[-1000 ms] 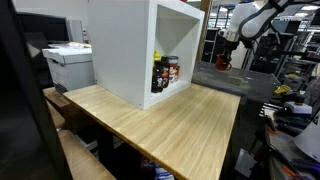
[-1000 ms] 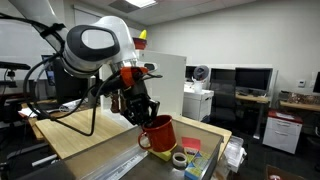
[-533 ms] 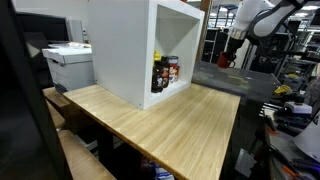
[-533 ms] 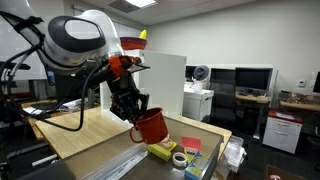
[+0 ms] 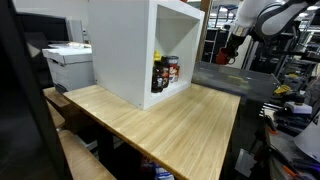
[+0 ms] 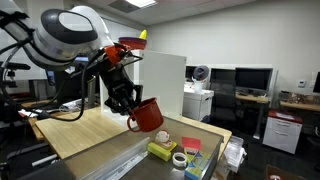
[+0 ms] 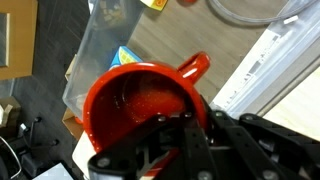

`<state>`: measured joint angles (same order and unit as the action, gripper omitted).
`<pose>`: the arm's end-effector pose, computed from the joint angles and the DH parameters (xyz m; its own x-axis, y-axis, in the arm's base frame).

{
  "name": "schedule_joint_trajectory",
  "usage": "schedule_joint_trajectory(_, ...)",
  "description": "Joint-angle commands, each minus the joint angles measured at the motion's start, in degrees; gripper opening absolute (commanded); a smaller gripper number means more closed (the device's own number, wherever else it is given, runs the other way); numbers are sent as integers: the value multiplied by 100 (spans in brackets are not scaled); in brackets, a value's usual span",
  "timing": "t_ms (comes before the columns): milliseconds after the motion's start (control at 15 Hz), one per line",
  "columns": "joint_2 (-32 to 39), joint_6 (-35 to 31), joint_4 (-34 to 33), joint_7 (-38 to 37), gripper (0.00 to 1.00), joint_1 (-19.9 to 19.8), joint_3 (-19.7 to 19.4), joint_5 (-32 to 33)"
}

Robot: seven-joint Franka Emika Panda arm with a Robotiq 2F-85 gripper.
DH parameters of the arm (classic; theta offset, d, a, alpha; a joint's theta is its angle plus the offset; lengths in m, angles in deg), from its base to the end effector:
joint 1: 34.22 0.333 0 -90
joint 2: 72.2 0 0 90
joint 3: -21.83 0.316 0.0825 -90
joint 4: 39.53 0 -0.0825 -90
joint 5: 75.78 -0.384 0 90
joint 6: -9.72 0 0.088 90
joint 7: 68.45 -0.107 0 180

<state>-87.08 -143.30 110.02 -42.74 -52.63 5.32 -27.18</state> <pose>0.3746 -0.2320 0.3643 0.8649 0.4955 -0.0803 0.4667 -0.7348 0.4922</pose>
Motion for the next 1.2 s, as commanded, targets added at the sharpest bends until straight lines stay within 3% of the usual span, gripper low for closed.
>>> schedule_joint_trajectory(0,-233,174,87,-120,2,72,143,327)
schedule_joint_trajectory(800,-92,845,-151,-89,2,602,586,712)
schedule_joint_trajectory(1133,222,1429,-427,-75,2,934,840,816)
